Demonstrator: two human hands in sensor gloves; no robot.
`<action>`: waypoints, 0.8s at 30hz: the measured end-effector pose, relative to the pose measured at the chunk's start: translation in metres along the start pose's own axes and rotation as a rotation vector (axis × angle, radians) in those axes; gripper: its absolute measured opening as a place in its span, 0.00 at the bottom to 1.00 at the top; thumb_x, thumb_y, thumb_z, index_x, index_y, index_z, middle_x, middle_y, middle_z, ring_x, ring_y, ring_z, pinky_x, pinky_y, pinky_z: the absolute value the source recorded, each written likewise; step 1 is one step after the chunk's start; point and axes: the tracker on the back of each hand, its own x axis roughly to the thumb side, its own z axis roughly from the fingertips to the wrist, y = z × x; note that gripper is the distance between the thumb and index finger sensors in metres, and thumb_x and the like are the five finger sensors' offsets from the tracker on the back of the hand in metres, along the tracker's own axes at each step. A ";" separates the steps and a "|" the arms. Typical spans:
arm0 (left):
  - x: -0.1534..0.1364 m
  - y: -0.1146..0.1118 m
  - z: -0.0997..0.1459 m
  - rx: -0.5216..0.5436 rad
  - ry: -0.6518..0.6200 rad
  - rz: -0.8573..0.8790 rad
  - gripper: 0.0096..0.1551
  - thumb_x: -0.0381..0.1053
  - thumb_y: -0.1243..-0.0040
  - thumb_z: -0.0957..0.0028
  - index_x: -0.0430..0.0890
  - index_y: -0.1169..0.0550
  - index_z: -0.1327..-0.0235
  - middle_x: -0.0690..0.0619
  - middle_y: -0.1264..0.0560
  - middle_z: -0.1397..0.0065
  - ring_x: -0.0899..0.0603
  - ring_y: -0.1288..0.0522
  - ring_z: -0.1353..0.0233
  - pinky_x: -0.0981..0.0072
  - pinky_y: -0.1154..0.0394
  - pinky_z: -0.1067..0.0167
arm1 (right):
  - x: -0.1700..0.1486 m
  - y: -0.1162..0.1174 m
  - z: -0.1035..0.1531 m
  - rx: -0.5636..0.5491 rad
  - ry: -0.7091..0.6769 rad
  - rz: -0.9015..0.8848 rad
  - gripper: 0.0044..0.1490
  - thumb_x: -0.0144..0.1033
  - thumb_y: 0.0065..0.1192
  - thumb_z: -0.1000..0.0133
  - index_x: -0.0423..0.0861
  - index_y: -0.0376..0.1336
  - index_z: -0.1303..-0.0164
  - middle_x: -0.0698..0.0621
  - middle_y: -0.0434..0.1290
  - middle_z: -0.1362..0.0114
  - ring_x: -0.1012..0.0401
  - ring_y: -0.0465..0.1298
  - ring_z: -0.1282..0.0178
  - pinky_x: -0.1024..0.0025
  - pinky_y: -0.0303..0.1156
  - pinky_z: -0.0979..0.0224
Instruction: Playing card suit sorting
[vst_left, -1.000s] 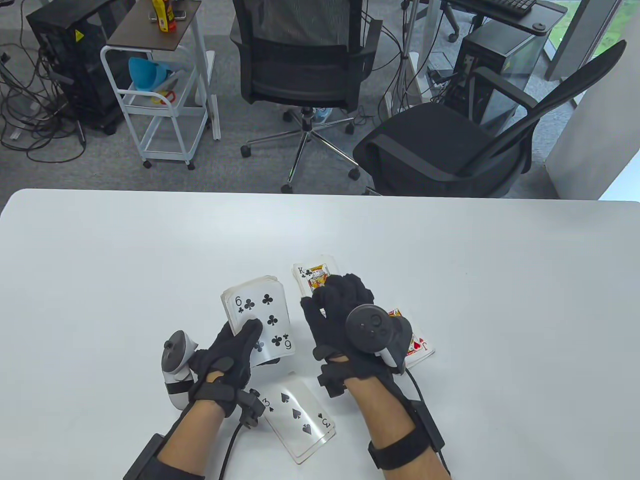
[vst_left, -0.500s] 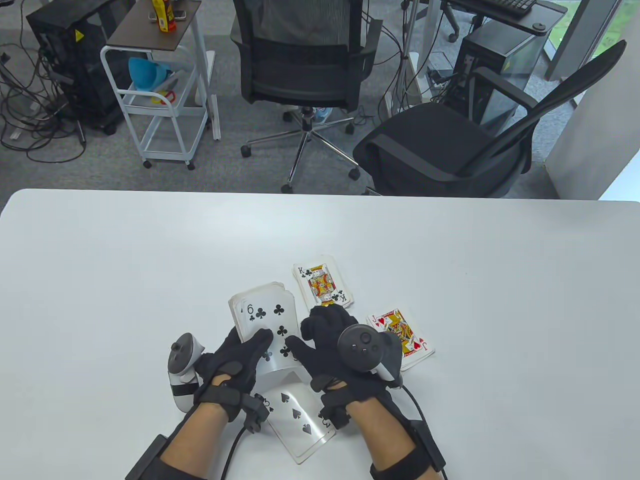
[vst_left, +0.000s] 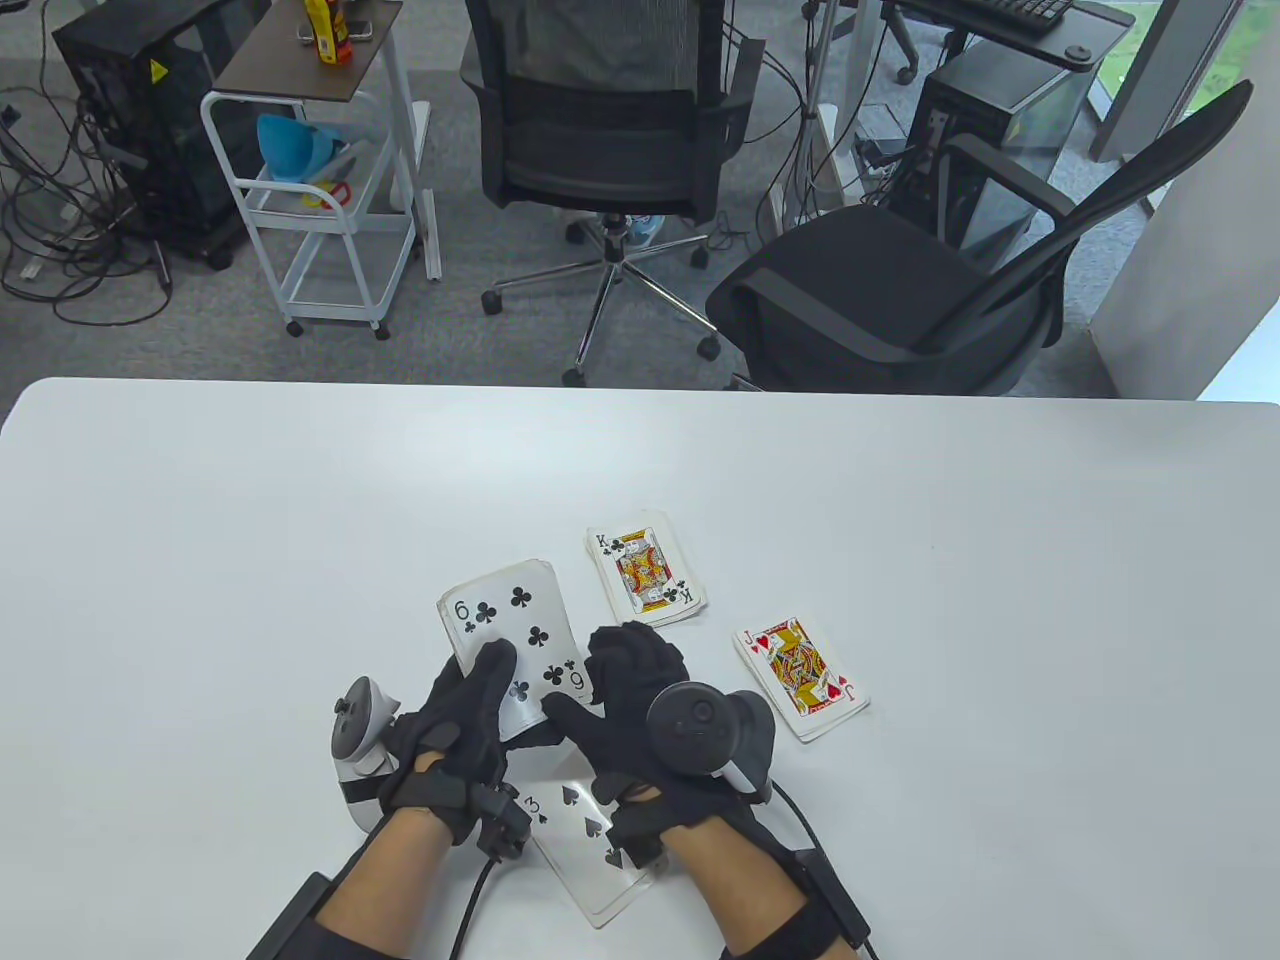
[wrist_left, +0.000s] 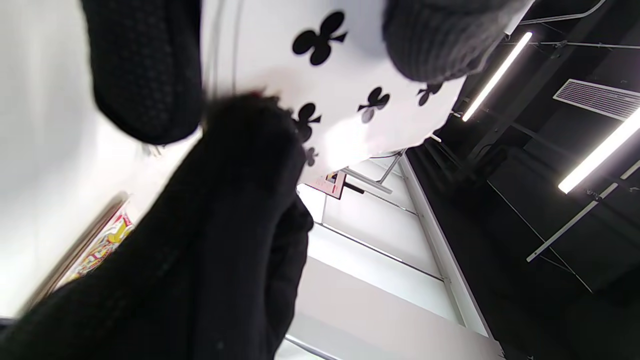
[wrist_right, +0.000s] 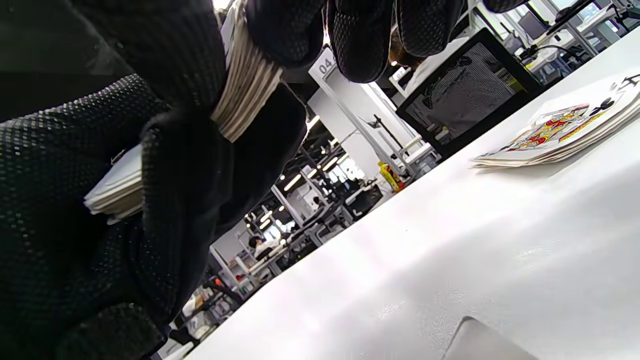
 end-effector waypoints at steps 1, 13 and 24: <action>0.000 0.000 -0.001 -0.009 -0.008 -0.017 0.33 0.64 0.36 0.40 0.57 0.32 0.24 0.52 0.25 0.26 0.40 0.19 0.31 0.54 0.12 0.50 | -0.001 -0.001 0.000 -0.003 0.002 0.001 0.32 0.53 0.69 0.41 0.40 0.63 0.41 0.37 0.59 0.21 0.33 0.52 0.19 0.27 0.46 0.26; -0.001 0.000 -0.003 -0.051 0.023 -0.032 0.36 0.62 0.32 0.40 0.54 0.33 0.24 0.52 0.26 0.26 0.40 0.21 0.30 0.55 0.13 0.47 | 0.002 -0.012 0.002 -0.116 -0.040 -0.005 0.23 0.42 0.60 0.38 0.36 0.73 0.49 0.40 0.70 0.26 0.37 0.59 0.20 0.29 0.50 0.25; 0.011 0.007 -0.002 -0.003 -0.032 0.013 0.35 0.59 0.32 0.40 0.55 0.35 0.23 0.53 0.28 0.24 0.40 0.22 0.28 0.54 0.14 0.44 | -0.013 -0.023 -0.001 -0.159 0.050 0.031 0.24 0.44 0.68 0.40 0.41 0.69 0.41 0.39 0.66 0.24 0.35 0.57 0.20 0.28 0.49 0.25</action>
